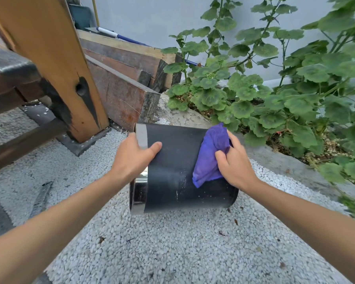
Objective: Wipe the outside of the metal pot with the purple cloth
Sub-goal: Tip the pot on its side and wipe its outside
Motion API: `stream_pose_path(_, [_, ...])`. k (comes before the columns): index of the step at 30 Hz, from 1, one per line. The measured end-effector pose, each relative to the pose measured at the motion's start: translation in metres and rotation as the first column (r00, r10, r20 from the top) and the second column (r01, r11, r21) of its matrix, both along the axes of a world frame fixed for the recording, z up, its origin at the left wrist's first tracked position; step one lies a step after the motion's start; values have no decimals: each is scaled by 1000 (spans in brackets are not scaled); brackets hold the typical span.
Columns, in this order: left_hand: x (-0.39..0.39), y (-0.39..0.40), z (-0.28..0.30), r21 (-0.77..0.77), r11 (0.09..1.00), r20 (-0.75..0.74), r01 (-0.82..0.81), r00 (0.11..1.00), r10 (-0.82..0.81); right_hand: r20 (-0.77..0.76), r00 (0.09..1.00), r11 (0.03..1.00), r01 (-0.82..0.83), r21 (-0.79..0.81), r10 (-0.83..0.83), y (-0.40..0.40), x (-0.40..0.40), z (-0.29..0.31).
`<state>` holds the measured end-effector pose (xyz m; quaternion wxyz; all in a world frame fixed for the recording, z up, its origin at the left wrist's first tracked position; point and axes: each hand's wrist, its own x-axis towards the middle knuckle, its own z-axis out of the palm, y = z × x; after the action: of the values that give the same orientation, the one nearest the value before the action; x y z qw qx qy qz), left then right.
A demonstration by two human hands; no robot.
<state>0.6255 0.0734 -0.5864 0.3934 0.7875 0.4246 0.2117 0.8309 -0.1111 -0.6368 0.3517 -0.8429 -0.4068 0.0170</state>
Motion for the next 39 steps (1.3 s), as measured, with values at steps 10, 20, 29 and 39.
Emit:
stream_pose_path(10, [-54,-4,-59,80,997,-205,20,979,-3,11,1000,975,29,-218,-27,1,-62,-13])
stream_pose_path(20, [-57,-25,-70,552,710,-419,437,882,-217,208,976,977,107,-186,-67,4,-81,1])
stream_pose_path(29, [-58,-21,-65,387,883,-70,267,963,-260,373,830,910,-373,-182,415,31,-151,13])
stream_pose_path(39, [-64,-12,-74,328,910,11,254,962,-272,531,717,885,-285,-369,452,41,-167,-47])
